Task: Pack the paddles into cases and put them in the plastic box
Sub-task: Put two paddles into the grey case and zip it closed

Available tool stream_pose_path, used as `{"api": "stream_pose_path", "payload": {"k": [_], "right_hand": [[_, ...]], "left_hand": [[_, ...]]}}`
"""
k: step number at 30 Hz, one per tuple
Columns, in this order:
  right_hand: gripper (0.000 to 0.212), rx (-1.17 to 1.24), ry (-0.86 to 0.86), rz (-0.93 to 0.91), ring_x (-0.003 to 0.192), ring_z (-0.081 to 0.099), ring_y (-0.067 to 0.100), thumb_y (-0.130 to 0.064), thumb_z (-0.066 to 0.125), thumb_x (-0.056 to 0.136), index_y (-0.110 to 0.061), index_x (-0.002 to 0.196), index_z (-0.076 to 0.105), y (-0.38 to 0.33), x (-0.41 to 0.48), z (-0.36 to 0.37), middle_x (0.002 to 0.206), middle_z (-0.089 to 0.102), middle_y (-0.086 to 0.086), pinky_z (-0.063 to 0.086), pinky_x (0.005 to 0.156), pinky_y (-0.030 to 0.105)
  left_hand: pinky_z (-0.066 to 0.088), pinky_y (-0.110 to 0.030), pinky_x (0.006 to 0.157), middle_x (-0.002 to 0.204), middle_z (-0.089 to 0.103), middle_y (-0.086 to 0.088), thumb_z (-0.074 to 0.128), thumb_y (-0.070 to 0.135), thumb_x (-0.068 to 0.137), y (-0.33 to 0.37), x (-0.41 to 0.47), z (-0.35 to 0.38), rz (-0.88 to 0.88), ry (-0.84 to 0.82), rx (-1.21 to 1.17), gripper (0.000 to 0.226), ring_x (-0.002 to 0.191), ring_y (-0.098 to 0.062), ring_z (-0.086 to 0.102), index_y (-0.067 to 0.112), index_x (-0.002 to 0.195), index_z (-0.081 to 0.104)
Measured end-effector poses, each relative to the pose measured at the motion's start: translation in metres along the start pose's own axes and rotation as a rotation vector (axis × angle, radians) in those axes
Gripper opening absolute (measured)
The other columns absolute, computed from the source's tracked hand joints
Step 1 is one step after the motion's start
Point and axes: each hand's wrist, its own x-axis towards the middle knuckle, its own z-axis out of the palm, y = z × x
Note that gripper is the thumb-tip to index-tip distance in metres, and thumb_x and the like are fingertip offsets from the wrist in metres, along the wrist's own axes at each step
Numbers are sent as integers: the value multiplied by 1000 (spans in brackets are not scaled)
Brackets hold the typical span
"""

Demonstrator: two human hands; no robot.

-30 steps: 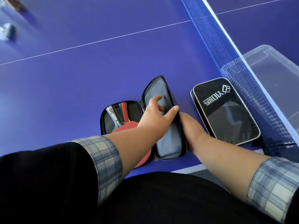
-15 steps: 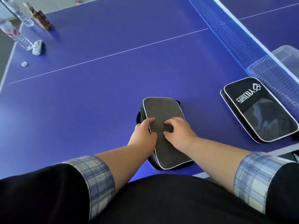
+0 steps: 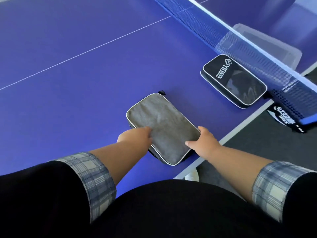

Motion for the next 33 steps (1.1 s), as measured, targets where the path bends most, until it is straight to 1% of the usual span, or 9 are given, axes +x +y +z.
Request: {"api": "stream_pose_path", "payload": {"k": [2,4,7,10,12,17,28,31,33], "right_hand": [[52,115,15,64,109,63,26,-35,72,84,-20,129,52,8,-5,3,119,64,4,49,83,33],[30,199,-10,120,96,68,27,-27,61,88,-18,116,58,14,-10,8,106,70,8,55,82,39],[26,167,-21,100,91,67,29,-18,51,89,-17,114,57,21,-13,13,102,71,11,52,76,37],[29,136,8,32,98,65,28,-15,55,89,-19,118,57,28,-11,14,105,69,4,53,80,35],[32,110,22,-5,102,65,28,-18,58,88,-20,120,58,30,-4,14,110,68,4,54,89,40],[31,83,49,-107,99,63,30,-22,57,89,-24,121,60,30,21,7,115,62,8,53,89,43],[37,-30,42,-288,115,60,27,-18,47,99,-21,133,63,8,106,-52,129,62,6,50,96,39],[38,-21,35,-318,115,60,25,-19,50,99,-22,136,59,6,128,-62,130,62,4,49,96,38],[41,-26,23,-352,114,60,24,-23,54,98,-25,139,55,4,142,-66,131,58,3,48,91,34]], "left_hand": [[49,-40,65,114,52,7,48,27,95,4,4,-13,129,73,174,33,102,-24,57,34,127,51],[48,-42,85,130,45,2,54,30,94,11,10,-18,396,155,311,43,119,-25,47,36,136,45],[24,-44,113,160,14,0,62,57,83,29,14,-16,789,72,442,87,145,-26,17,36,152,14],[9,-55,116,163,-13,-2,71,68,68,51,20,-1,916,-46,683,121,148,-29,-9,35,153,-9],[11,-64,113,161,-20,-5,76,62,68,58,23,11,919,-33,777,126,148,-31,-12,36,151,-16],[19,-68,108,161,-19,-9,75,48,76,62,24,28,829,64,734,121,147,-35,-10,32,150,-19],[27,-65,107,161,-16,-8,64,59,78,125,64,15,421,94,414,113,147,-36,-6,28,151,-16],[27,-61,107,162,-11,-7,43,80,76,135,68,12,367,106,379,106,147,-35,-1,29,153,-10],[31,-53,103,160,15,-7,23,87,74,136,70,4,371,219,353,96,141,-32,20,32,153,14]]}}
